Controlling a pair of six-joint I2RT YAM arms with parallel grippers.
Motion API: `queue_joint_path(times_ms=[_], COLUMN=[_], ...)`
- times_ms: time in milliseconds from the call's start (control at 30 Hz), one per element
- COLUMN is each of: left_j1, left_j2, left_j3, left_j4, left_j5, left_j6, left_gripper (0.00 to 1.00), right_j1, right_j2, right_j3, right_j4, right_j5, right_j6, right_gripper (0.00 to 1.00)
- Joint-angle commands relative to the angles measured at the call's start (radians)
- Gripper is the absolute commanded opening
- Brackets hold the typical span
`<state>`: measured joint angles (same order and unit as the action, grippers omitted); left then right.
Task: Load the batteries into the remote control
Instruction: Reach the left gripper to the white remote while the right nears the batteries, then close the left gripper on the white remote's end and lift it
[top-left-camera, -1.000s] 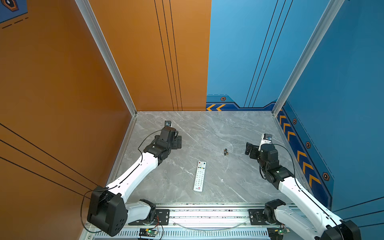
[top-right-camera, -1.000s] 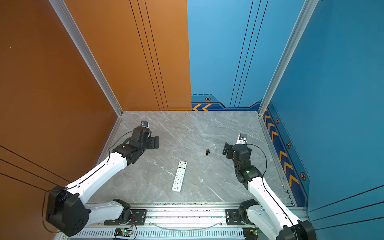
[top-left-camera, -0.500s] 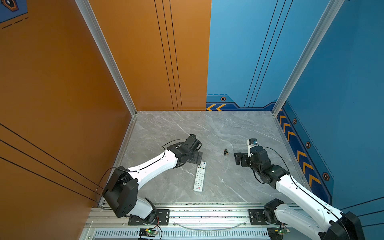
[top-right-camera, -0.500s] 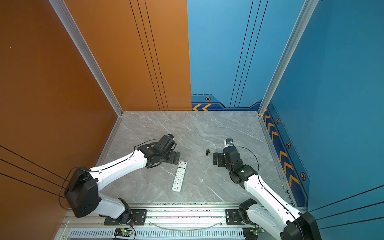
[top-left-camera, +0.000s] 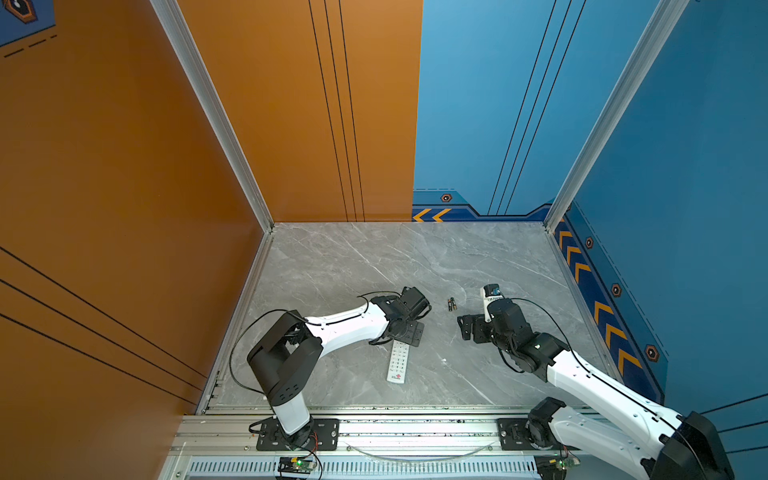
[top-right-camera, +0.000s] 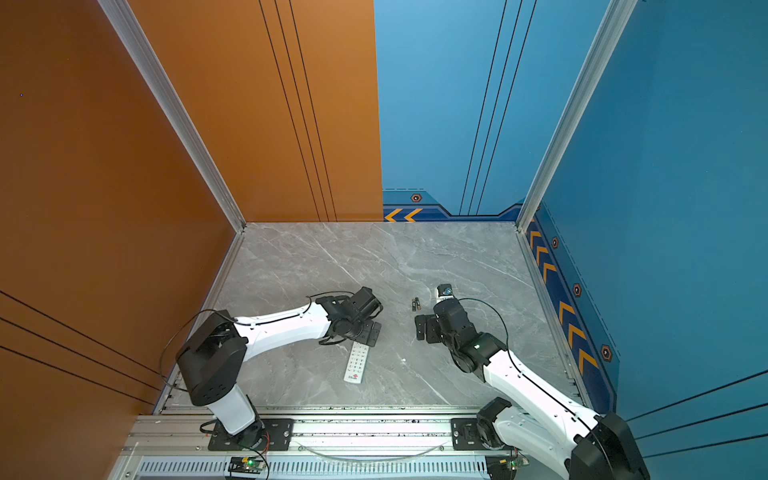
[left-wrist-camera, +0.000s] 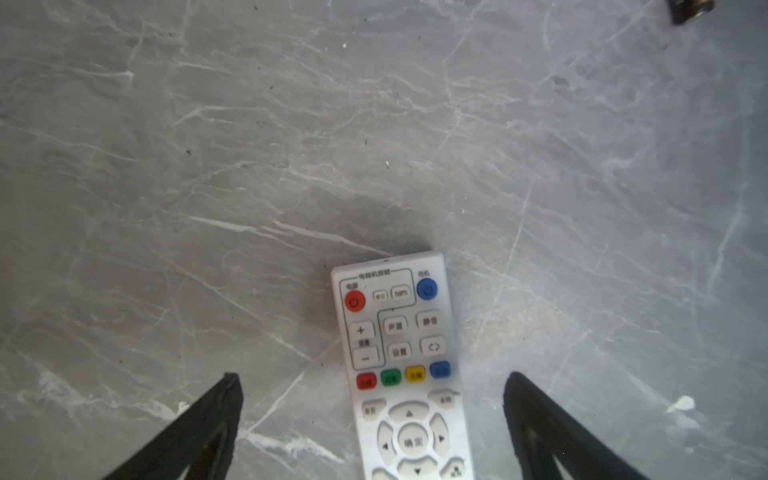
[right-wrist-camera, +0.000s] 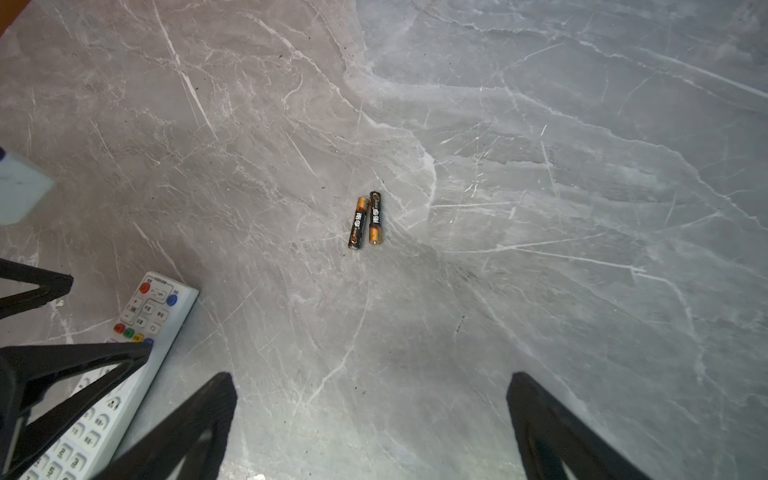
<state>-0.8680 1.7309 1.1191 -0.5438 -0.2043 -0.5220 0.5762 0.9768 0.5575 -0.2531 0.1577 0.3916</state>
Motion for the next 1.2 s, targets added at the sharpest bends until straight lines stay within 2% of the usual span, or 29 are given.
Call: queue_joint_path(times_ms=[0, 333, 400, 1167], left_j1=[-0.015, -0.036, -0.038, -0.051], left_j2=[0.036, 0.087, 0.093, 0.092], left_j3=[0.029, 0.031, 0.031, 0.007], left_j4=[-0.029, -0.030, -0.029, -0.030], left_j5=[-0.011, -0.028, -0.029, -0.054], left_j6=[-0.029, -0.056, -0.059, -0.111], left_gripper=[0.98, 0.88, 0.82, 0.53], right_j1=[0.005, 0.008, 0.007, 0.008], right_j2=[0.011, -0.016, -0.022, -0.075], right_j3=[-0.014, -0.020, -0.018, -0.027], right_j4=[0.005, -0.004, -0.007, -0.047], right_j5=[0.018, 0.022, 0.025, 0.050], right_j6=[0.015, 0.009, 0.006, -0.012], right_gripper=[1.00, 1.00, 1.00, 1.00])
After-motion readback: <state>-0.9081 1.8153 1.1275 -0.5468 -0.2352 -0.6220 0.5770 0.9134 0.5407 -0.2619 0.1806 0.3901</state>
